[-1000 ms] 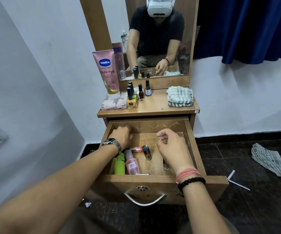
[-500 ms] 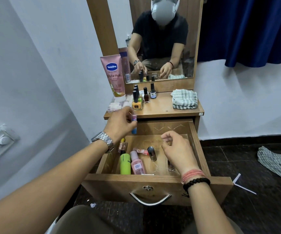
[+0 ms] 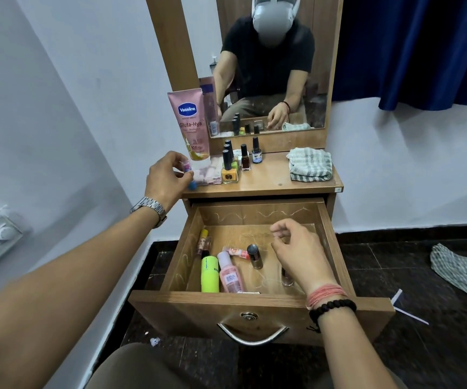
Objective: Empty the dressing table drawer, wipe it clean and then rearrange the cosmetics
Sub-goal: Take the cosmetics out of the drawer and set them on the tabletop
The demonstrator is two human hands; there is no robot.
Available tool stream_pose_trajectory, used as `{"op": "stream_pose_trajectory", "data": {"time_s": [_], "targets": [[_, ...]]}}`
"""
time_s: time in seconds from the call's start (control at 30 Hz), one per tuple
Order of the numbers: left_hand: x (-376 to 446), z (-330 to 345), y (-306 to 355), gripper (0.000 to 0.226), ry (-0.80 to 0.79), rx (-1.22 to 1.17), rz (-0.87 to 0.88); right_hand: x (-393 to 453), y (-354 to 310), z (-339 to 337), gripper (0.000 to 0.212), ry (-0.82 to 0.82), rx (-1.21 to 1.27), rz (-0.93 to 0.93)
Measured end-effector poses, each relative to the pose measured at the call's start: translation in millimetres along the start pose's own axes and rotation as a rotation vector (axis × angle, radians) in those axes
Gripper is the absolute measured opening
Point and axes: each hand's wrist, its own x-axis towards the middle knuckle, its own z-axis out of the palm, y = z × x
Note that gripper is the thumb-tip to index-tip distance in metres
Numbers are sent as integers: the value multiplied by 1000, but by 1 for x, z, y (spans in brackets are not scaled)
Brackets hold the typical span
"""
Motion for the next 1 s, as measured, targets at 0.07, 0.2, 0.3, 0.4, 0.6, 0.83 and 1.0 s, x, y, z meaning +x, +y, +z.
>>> {"op": "stream_pose_trajectory", "data": {"time_s": [0.07, 0.2, 0.3, 0.4, 0.6, 0.83, 1.0], "targets": [[1, 3, -3, 21, -4, 11, 10, 0, 0, 0, 21, 2, 0, -6], [4, 10, -9, 31, -27, 57, -20, 0, -1, 0, 21, -1, 5, -1], [3, 14, -15, 41, -85, 104, -41, 0, -1, 0, 22, -3, 7, -3], [2, 17, -20, 46, -99, 125, -50, -1, -1, 0, 21, -2, 4, -6], [2, 20, -22, 46, -81, 137, -73, -1, -1, 0, 20, 3, -2, -13], [0, 24, -20, 53, -52, 145, -97, -1, -1, 0, 21, -2, 6, -12], [1, 23, -20, 55, -62, 136, -97, -1, 1, 0, 20, -4, 3, -12]]}}
